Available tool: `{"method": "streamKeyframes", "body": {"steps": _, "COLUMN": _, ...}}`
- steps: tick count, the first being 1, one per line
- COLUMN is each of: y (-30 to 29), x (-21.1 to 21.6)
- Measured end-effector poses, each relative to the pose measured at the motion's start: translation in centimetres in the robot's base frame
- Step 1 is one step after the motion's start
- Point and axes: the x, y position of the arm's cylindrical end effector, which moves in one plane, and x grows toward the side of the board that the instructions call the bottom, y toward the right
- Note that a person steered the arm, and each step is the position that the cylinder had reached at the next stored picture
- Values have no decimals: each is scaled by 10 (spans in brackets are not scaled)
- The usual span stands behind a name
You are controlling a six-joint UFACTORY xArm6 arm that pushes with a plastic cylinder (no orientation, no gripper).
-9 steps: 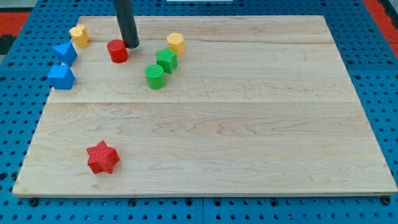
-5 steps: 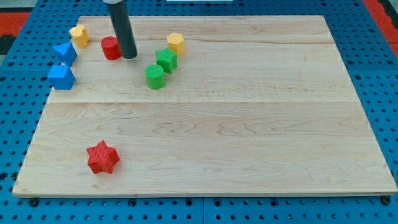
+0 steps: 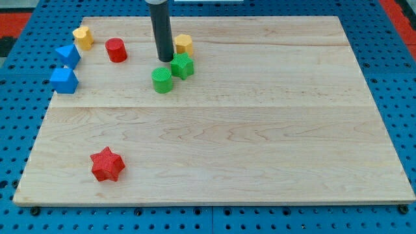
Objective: Line up the green blocks and red circle diagonally at the right side of the blue blocks
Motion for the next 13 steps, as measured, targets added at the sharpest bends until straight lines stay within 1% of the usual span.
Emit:
{"method": "streamKeyframes", "body": {"steps": 2, "y": 42, "x": 6}}
{"method": "streamKeyframes", "body": {"steps": 3, "y": 41, "x": 6}}
{"method": "streamKeyframes", "body": {"steps": 4, "y": 69, "x": 24}}
{"method": "streamKeyframes", "body": {"steps": 5, "y": 104, "x": 54}}
{"method": "streamKeyframes", "body": {"steps": 6, "y": 62, "x": 76}}
{"method": "streamKeyframes", "body": {"steps": 7, "y": 23, "x": 85}}
{"method": "streamKeyframes", "body": {"steps": 8, "y": 13, "x": 74}}
{"method": "streamKeyframes", "body": {"steps": 9, "y": 45, "x": 72}}
{"method": "streamKeyframes", "body": {"steps": 11, "y": -41, "x": 65}}
{"method": "streamKeyframes", "body": {"steps": 12, "y": -51, "x": 62}}
{"method": "streamKeyframes", "body": {"steps": 13, "y": -40, "x": 83}}
